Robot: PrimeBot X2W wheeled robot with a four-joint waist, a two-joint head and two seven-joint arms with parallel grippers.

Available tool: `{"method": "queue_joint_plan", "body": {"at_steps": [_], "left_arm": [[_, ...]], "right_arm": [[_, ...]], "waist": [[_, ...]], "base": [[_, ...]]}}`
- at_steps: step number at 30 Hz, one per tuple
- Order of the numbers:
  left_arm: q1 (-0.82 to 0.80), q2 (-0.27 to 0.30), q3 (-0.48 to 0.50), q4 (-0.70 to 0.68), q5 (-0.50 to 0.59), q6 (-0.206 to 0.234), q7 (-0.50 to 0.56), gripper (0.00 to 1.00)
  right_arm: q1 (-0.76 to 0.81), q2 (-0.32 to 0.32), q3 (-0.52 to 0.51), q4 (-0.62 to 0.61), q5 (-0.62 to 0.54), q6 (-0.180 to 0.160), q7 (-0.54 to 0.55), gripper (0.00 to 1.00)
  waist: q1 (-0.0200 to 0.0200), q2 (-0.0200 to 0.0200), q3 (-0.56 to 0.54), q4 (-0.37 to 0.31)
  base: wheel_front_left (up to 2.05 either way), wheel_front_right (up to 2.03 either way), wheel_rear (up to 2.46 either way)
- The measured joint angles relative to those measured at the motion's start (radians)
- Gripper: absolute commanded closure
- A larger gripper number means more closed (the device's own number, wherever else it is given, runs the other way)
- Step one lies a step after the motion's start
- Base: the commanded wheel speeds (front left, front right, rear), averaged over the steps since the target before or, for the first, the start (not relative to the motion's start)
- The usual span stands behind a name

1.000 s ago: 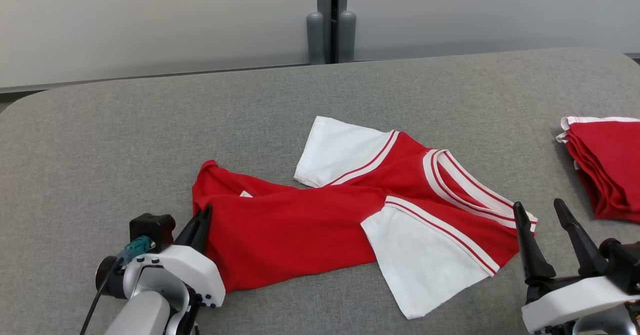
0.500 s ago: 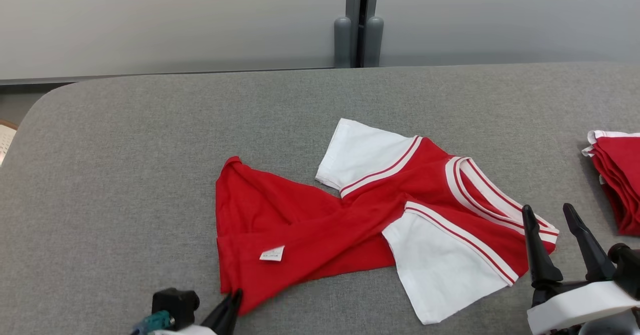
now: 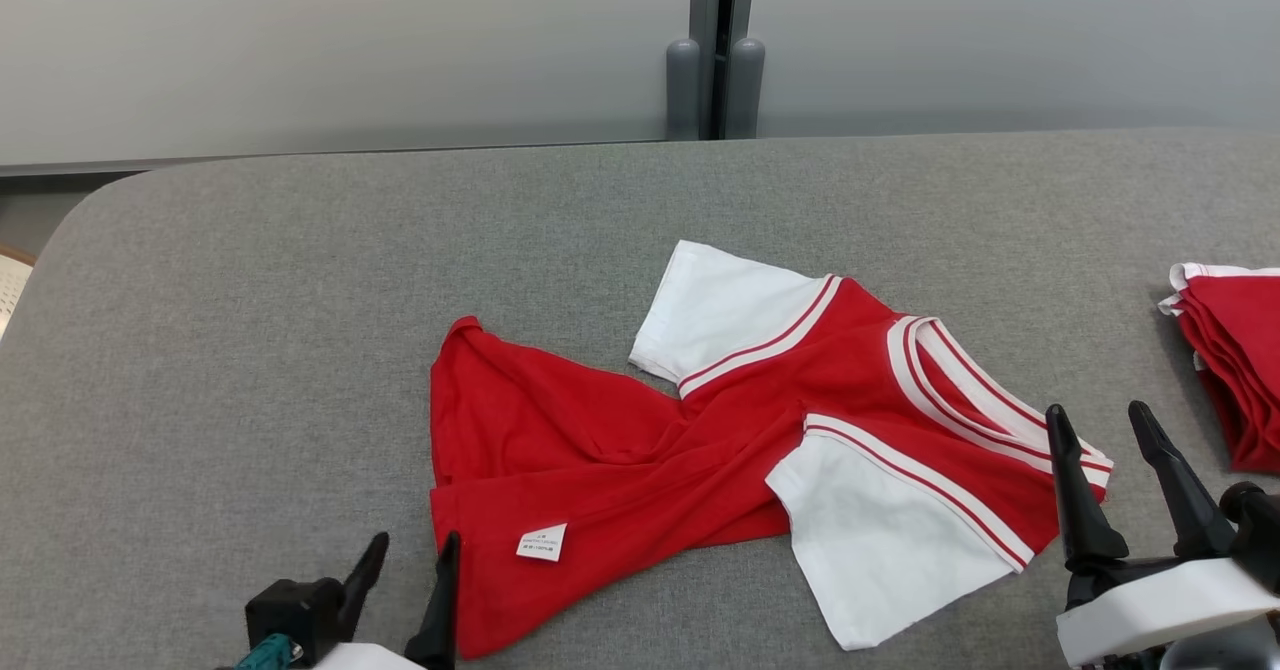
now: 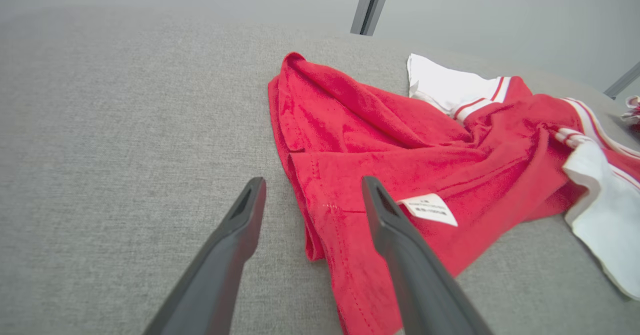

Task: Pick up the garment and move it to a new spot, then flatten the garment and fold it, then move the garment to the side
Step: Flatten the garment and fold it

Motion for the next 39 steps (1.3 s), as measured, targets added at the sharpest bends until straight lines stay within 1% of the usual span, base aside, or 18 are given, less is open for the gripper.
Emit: {"method": "queue_joint_plan", "body": {"at_steps": [6, 12, 16, 20, 27, 39], "left_arm": [[-0.022, 0.014, 0.043, -0.052, 0.070, 0.062, -0.124, 0.00], [-0.030, 0.040, 0.075, -0.113, 0.102, 0.087, -0.158, 0.00], [-0.032, 0.069, 0.074, -0.150, 0.136, 0.106, -0.147, 0.00], [-0.016, 0.092, 0.058, -0.166, 0.148, 0.108, -0.118, 0.00], [0.022, 0.088, 0.041, -0.170, 0.145, 0.119, -0.096, 0.00], [0.022, 0.100, 0.034, -0.181, 0.141, 0.123, -0.066, 0.00]], "right_arm": [[0.002, -0.012, 0.002, -0.018, -0.011, 0.000, 0.009, 0.00], [0.011, -0.030, 0.009, -0.028, -0.021, 0.000, 0.033, 0.00], [0.015, -0.043, 0.021, -0.033, -0.021, 0.000, 0.042, 0.00], [0.032, -0.048, 0.031, -0.039, -0.017, 0.000, 0.049, 0.00], [0.040, -0.042, 0.040, -0.040, -0.003, 0.000, 0.045, 0.00], [0.041, -0.035, 0.039, -0.032, 0.004, 0.000, 0.038, 0.00]], "waist": [[0.0000, 0.0001, -0.031, -0.002], [0.0000, 0.0000, -0.070, -0.006], [0.0000, 0.0000, -0.095, -0.006], [0.0000, 0.0000, -0.114, -0.013], [0.0000, 0.0000, -0.130, -0.025], [0.0000, 0.0000, -0.124, -0.020]], "base": [[0.00, 0.00, 0.00], [0.00, 0.00, 0.00], [0.00, 0.00, 0.00], [0.00, 0.00, 0.00], [0.00, 0.00, 0.00], [0.00, 0.00, 0.00]]}}
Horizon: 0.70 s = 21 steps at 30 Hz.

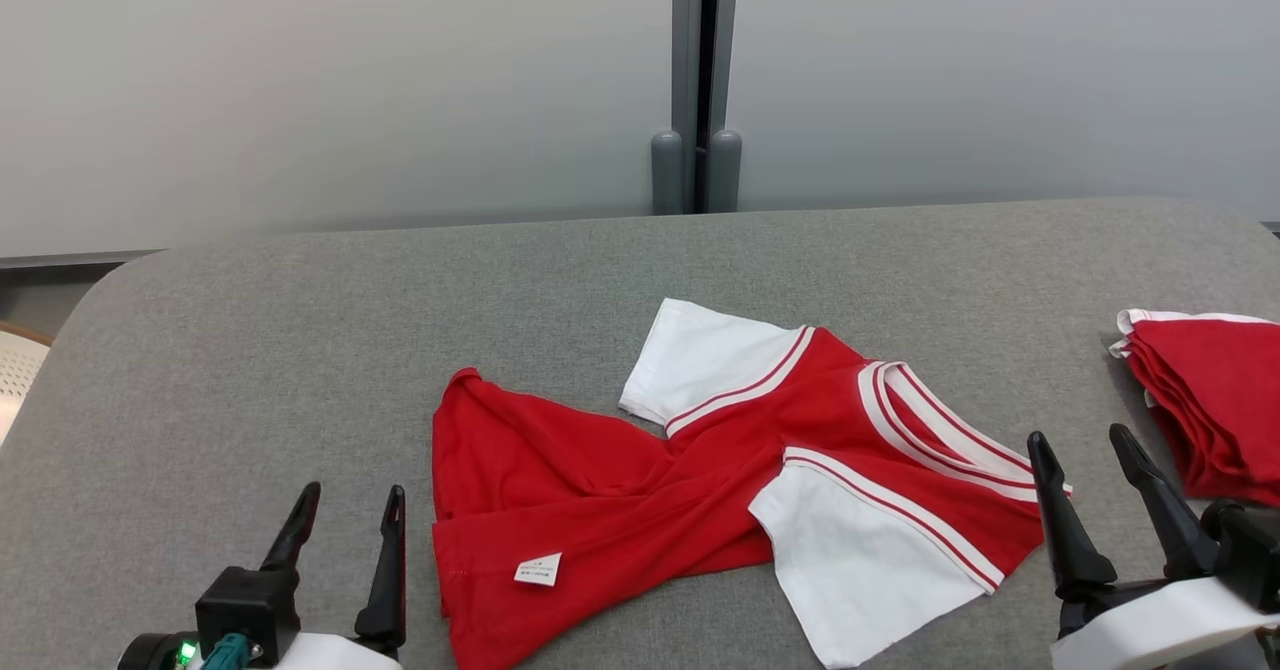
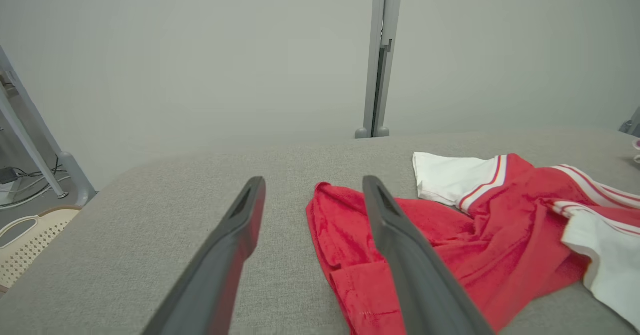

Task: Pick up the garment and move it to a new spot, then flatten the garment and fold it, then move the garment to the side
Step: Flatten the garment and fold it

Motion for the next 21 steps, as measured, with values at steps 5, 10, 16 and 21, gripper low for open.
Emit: {"method": "queue_joint_plan", "body": {"at_steps": [5, 10, 16, 21], "left_arm": [[-0.007, -0.008, -0.047, 0.059, -0.050, -0.046, 0.113, 0.00], [-0.039, -0.036, -0.094, 0.165, -0.100, -0.115, 0.181, 0.00], [-0.098, -0.060, -0.098, 0.306, -0.140, -0.164, 0.190, 0.00], [-0.137, -0.075, -0.100, 0.375, -0.152, -0.187, 0.169, 0.20]], "right_arm": [[0.000, 0.006, 0.003, 0.004, 0.007, 0.000, -0.004, 0.00], [-0.005, 0.011, 0.014, 0.011, 0.008, 0.000, -0.003, 0.00], [-0.021, 0.020, 0.015, 0.023, 0.008, 0.000, -0.004, 0.00], [-0.029, 0.022, 0.018, 0.029, 0.009, 0.000, -0.004, 0.00]], "waist": [[0.0000, 0.0000, 0.014, 0.002], [0.0000, 0.0000, 0.040, -0.003], [0.0000, 0.0000, 0.072, -0.007], [0.0000, 0.0000, 0.085, -0.010]], "base": [[0.00, 0.00, 0.00], [0.00, 0.00, 0.00], [0.00, 0.00, 0.00], [0.00, 0.00, 0.00]]}}
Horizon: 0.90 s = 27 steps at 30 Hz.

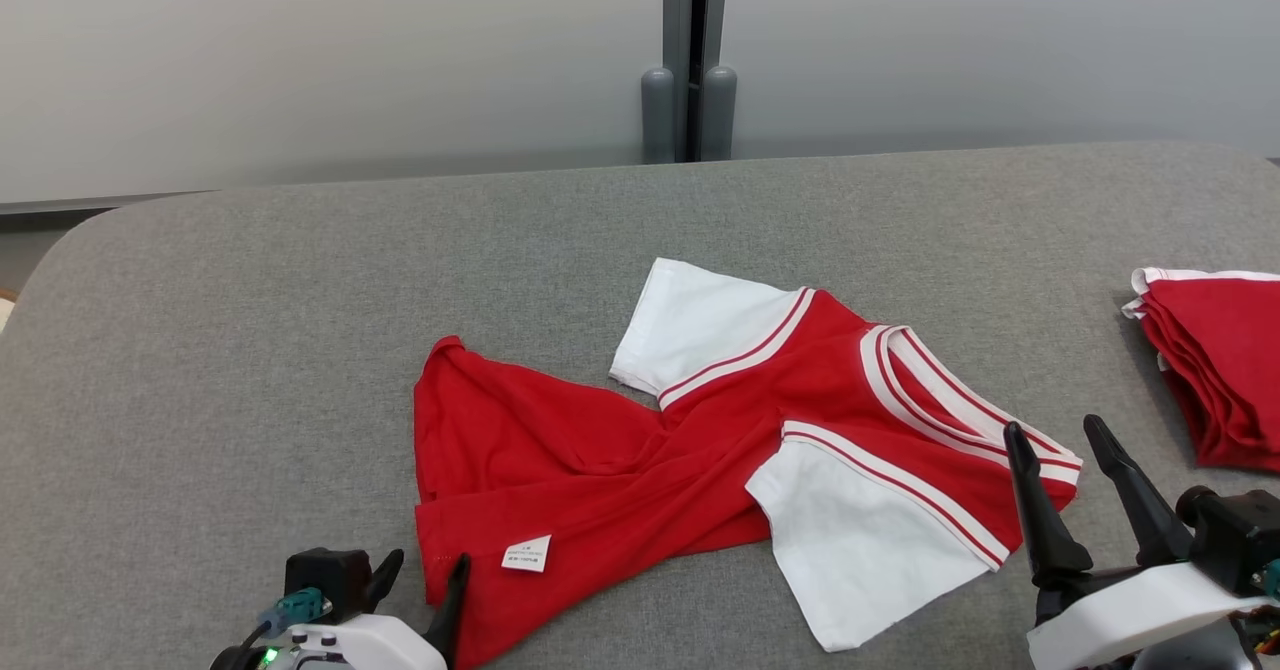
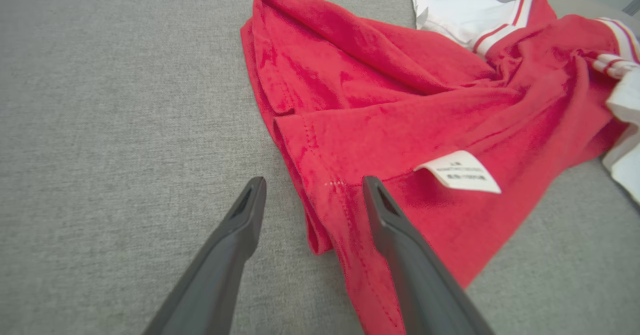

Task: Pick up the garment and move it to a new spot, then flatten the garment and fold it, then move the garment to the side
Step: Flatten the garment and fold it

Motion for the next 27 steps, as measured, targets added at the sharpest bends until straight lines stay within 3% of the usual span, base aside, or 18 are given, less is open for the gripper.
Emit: {"method": "queue_joint_plan", "body": {"at_steps": [1, 2, 12, 19, 27], "left_arm": [[-0.007, -0.002, -0.001, 0.008, 0.000, -0.004, -0.004, 0.75], [-0.013, -0.004, 0.001, 0.018, -0.003, -0.011, -0.010, 1.00], [-0.045, -0.001, -0.004, 0.059, -0.009, -0.029, -0.031, 1.00], [-0.051, 0.003, -0.013, 0.048, 0.001, -0.028, -0.040, 1.00], [-0.074, 0.002, -0.011, 0.028, 0.001, -0.023, -0.051, 1.00]], "right_arm": [[-0.003, 0.000, 0.000, 0.002, 0.002, 0.000, 0.000, 0.00], [-0.005, 0.000, 0.002, 0.003, 0.004, 0.000, 0.000, 0.00], [-0.002, -0.019, 0.014, 0.019, 0.003, 0.000, 0.000, 0.00], [0.082, -0.067, 0.232, 0.137, 0.036, 0.000, 0.046, 0.00], [0.005, -0.079, 0.388, 0.299, 0.075, 0.000, 0.029, 0.00]], "waist": [[0.0000, 0.0000, 0.002, -0.001], [0.0000, 0.0000, 0.004, -0.002], [0.0000, 0.0000, 0.010, -0.008], [0.0000, 0.0000, 0.015, 0.008], [0.0000, 0.0000, 0.043, 0.023]], "base": [[0.00, 0.00, 0.00], [0.00, 0.00, 0.00], [0.00, 0.00, 0.00], [0.00, 0.00, 0.00], [0.00, 0.00, 0.00]]}}
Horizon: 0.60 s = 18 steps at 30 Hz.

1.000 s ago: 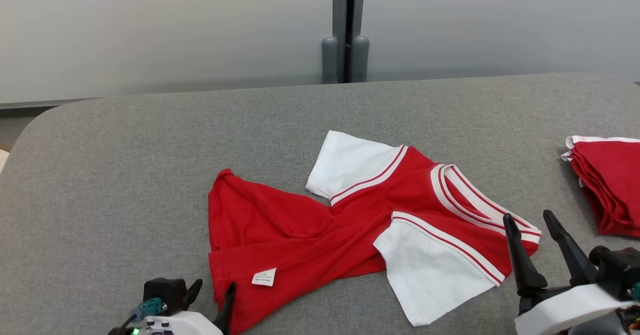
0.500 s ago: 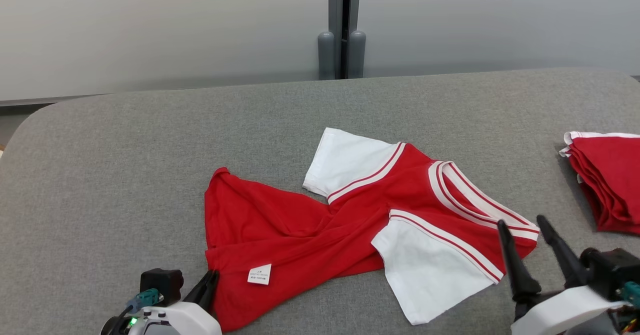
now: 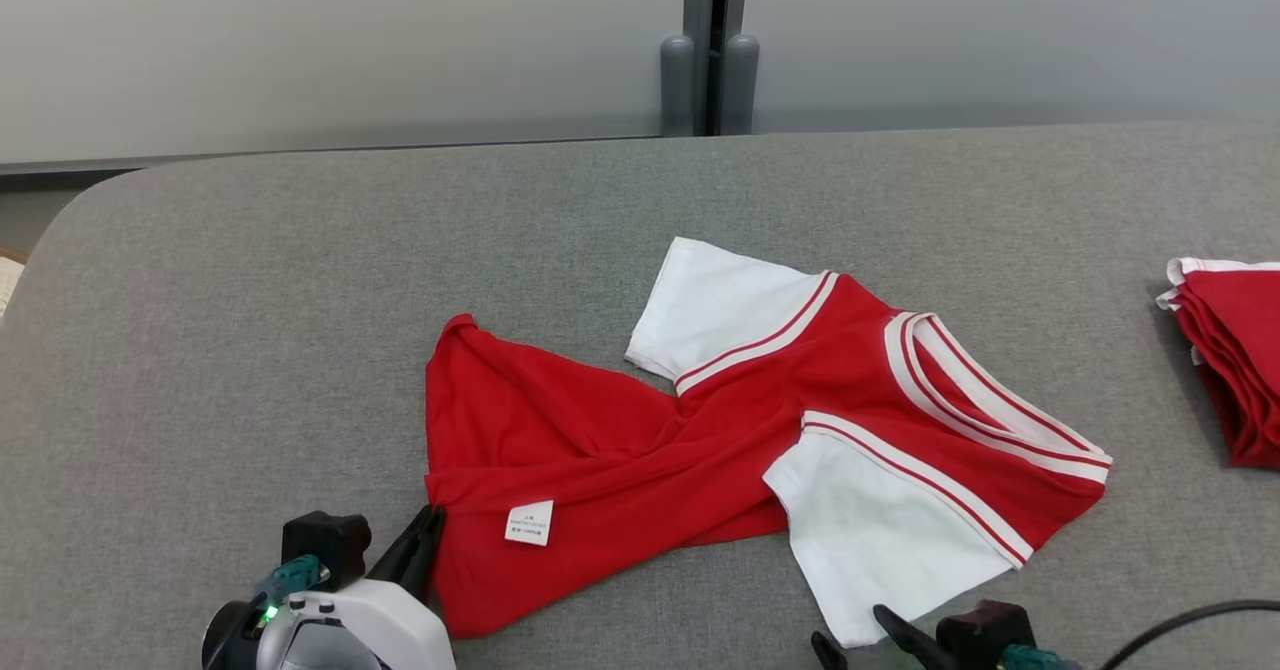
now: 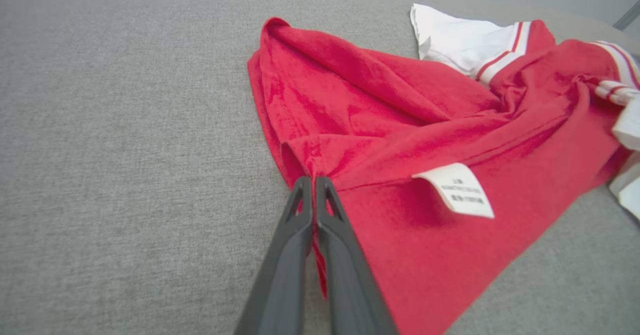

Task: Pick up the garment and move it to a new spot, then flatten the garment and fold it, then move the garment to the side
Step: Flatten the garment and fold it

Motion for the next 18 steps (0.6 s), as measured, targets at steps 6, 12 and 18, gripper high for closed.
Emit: {"method": "queue_joint_plan", "body": {"at_steps": [6, 12, 18], "left_arm": [[-0.016, 0.004, 0.002, -0.015, 0.000, 0.000, -0.012, 1.00], [-0.020, 0.016, 0.013, -0.072, 0.009, 0.013, -0.047, 1.00], [-0.023, 0.048, 0.043, -0.182, 0.028, 0.052, -0.073, 1.00]], "right_arm": [[-0.084, -0.026, 0.048, 0.118, -0.016, 0.001, 0.001, 1.00], [-0.100, -0.011, -0.030, 0.142, -0.001, 0.001, -0.088, 1.00], [-0.132, -0.026, -0.122, 0.025, -0.011, 0.001, -0.185, 1.00]], "waist": [[0.0000, 0.0000, 0.023, 0.016], [0.0000, 0.0000, 0.033, 0.029], [0.0000, 0.0000, 0.029, 0.017]], "base": [[0.00, 0.00, 0.00], [0.00, 0.00, 0.00], [0.00, 0.00, 0.00]]}}
